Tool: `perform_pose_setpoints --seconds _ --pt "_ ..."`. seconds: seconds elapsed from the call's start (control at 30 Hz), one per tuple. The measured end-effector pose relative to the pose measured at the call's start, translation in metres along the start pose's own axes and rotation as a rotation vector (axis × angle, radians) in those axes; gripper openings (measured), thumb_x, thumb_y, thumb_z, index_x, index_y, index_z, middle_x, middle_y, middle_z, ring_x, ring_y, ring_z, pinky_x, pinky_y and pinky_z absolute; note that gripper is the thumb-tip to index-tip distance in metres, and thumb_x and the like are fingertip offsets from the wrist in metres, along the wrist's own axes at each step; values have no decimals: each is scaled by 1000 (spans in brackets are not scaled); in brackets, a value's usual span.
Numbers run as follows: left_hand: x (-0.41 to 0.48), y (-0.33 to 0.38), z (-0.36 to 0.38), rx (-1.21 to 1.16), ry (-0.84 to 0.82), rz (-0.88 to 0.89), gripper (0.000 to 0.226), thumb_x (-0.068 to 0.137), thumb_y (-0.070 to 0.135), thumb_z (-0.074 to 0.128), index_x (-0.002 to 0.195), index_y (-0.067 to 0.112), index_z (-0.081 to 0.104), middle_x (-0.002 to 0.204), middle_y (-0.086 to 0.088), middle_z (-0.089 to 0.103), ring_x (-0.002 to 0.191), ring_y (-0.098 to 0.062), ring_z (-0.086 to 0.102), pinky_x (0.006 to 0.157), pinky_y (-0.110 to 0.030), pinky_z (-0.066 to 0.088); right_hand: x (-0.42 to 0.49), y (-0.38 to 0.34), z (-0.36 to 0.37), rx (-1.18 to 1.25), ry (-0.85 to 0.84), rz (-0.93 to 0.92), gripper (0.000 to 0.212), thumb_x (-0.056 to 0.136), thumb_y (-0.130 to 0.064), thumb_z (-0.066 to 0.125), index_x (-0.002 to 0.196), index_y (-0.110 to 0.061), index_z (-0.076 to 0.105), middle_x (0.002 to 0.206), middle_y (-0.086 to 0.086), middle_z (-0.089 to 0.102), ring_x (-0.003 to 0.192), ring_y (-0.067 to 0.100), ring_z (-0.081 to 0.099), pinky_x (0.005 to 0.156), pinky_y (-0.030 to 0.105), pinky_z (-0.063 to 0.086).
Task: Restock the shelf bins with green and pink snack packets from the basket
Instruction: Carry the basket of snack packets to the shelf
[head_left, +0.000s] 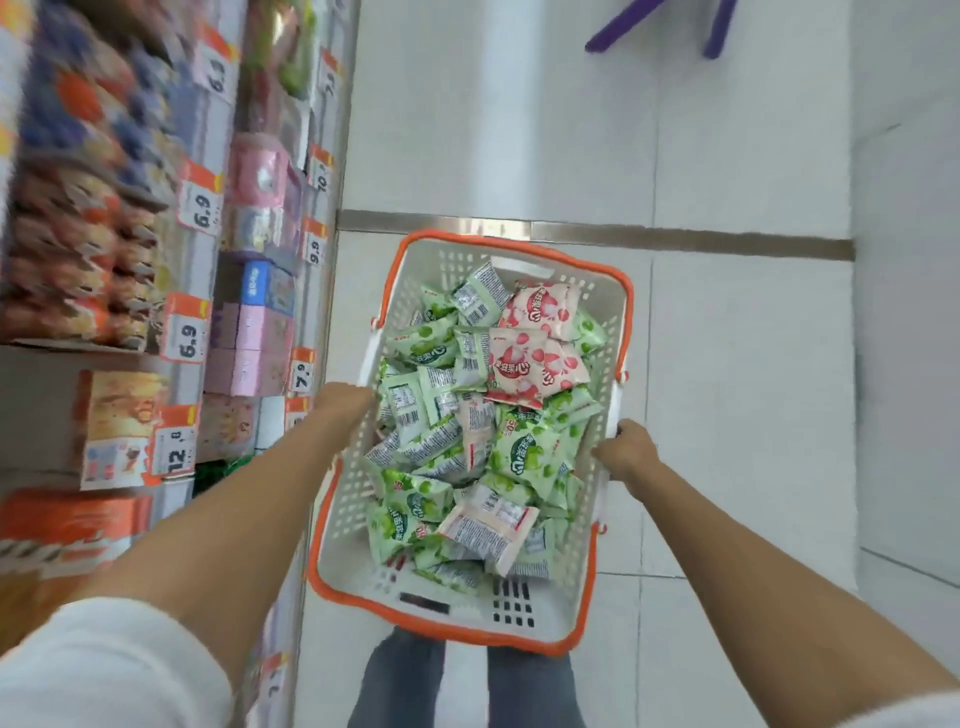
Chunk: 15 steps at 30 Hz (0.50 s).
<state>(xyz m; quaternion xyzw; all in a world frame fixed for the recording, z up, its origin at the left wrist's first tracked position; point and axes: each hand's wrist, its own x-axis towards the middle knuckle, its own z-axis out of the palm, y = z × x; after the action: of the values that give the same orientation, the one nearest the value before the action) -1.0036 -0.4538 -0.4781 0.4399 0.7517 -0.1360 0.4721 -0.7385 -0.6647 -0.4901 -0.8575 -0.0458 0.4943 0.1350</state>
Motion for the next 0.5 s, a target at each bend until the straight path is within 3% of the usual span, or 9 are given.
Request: perform_pose_setpoints --seconds 0.1,0.17,0.27,0.33,0.4,0.5 --pt "-55 63 6 39 -30 29 14 91 5 61 97 -7 55 95 -17 54 68 -25 50 57 -30 47 -3 -1 -68 -8 5 44 25 80 -1 58 106 -1 59 103 18 64 91 36 64 79 49 58" --pt "-89 109 15 71 -33 51 13 91 4 61 89 -5 52 87 -15 52 62 -22 47 47 -28 44 0 -5 -117 -5 -8 75 31 79 2 57 109 2 59 105 21 64 92 39 65 77 52 58" --pt "-127 183 28 80 -71 101 26 91 5 62 113 -7 53 76 -11 48 58 -22 48 25 -18 36 4 -22 -187 42 13 103 32 80 6 58 111 3 58 109 23 63 95 40 64 80 53 58" --pt "-141 232 36 92 -106 126 31 91 5 62 118 -7 51 77 -13 49 57 -24 50 23 -19 34 12 -39 -230 64 40 104 30 81 6 59 111 3 57 110 22 61 97 40 64 81 52 57" --pt "-144 281 46 108 -115 149 32 91 5 61 118 -8 50 80 -14 49 60 -26 51 30 -27 42 28 -56 -271 90 56 106 28 81 5 59 110 2 57 110 22 61 98 39 63 81 51 58" --pt "-137 359 61 130 -101 191 36 90 9 59 121 -6 50 83 -13 48 70 -26 49 59 -35 49 59 -87 -328 137 62 99 28 80 3 58 108 1 59 110 21 62 99 38 63 80 50 58"
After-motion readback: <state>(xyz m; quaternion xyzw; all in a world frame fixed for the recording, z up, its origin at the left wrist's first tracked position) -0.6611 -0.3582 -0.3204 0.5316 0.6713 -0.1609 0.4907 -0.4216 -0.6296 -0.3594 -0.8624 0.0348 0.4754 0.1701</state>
